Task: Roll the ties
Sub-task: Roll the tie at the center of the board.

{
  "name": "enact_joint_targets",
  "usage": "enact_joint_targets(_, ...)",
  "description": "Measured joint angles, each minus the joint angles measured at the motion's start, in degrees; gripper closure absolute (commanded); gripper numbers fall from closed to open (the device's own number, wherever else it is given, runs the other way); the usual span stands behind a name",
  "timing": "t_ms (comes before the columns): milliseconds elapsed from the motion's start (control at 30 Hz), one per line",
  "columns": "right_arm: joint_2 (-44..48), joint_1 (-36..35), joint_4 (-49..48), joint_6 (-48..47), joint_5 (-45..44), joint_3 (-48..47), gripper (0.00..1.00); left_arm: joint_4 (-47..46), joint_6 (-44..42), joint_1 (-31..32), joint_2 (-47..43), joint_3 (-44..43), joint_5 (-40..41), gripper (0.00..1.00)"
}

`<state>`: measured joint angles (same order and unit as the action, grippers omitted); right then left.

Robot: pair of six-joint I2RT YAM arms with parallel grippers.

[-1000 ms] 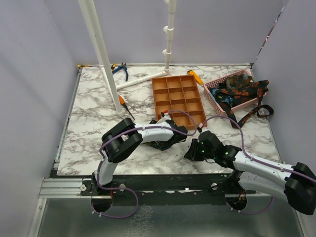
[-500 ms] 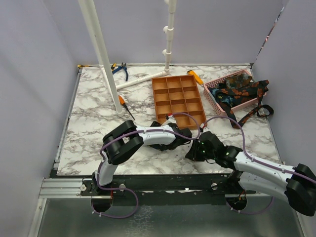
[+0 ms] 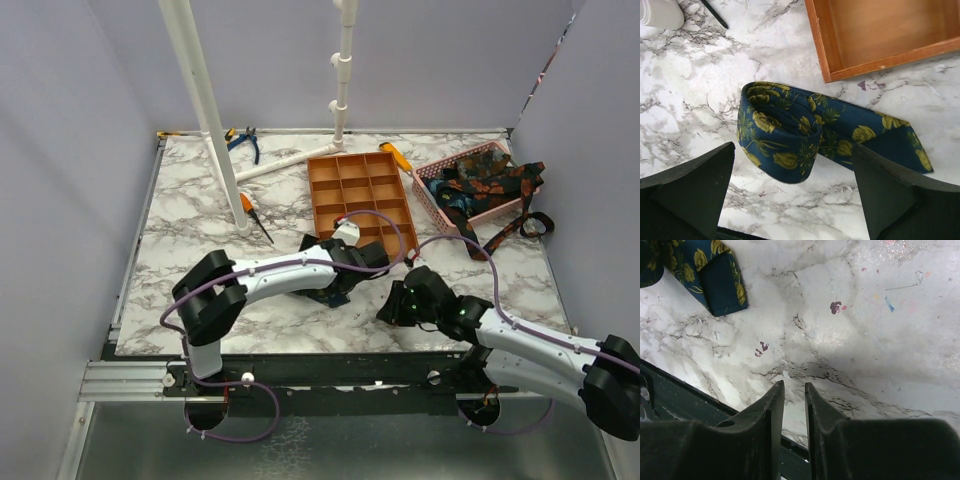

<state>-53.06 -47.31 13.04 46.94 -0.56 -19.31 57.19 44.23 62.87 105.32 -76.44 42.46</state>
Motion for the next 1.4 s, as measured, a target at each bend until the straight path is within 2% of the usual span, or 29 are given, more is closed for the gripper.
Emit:
enact_joint_targets(133,0.3,0.0,-0.1,-0.9,1.2,-0.5,0.7,-1.4,-1.5,-0.3,-5.2,0.1,-2.4,0.01)
enact_joint_targets(233,0.2,0.0,-1.1,-2.6,4.4,-2.4,0.68,-4.8,-3.7,-2.6,-12.3,2.0,-6.4,0.01)
enact_joint_targets(333,-1.9,0.0,-3.9,-3.8,8.0,-6.4,0.68,-11.2,-6.9,-11.2,-22.4,7.6,-13.6,0.03)
enact_joint_targets(400,-5.6,-0.1,-6.7,-3.9,10.4,-10.1,0.68,-16.0,-9.0,-19.2,-28.6,11.8,-19.6,0.04)
enact_joint_targets(467,-10.7,-0.5,-9.6,-3.6,12.3,-14.6,0.68,-21.7,-10.5,-30.4,-36.2,17.7,-26.1,0.07)
enact_joint_targets(600,-21.8,-1.6,-14.6,-1.9,15.1,-23.5,0.69,-27.5,-11.4,-38.7,-43.5,25.1,-35.3,0.15)
enact_joint_targets(700,-30.1,-2.7,-16.8,-0.9,16.4,-30.4,0.69,-29.9,-11.5,-41.3,-46.3,29.6,-39.3,0.18)
enact_joint_targets(933,-44.7,-4.7,-17.0,0.0,18.3,-43.3,0.73,-31.4,-10.8,-42.2,-49.4,37.3,-42.0,0.2)
enact_joint_targets(1400,-45.7,-3.1,-13.0,1.5,15.1,-34.0,0.74,-34.9,-10.6,-42.2,-47.0,39.9,-48.3,0.23)
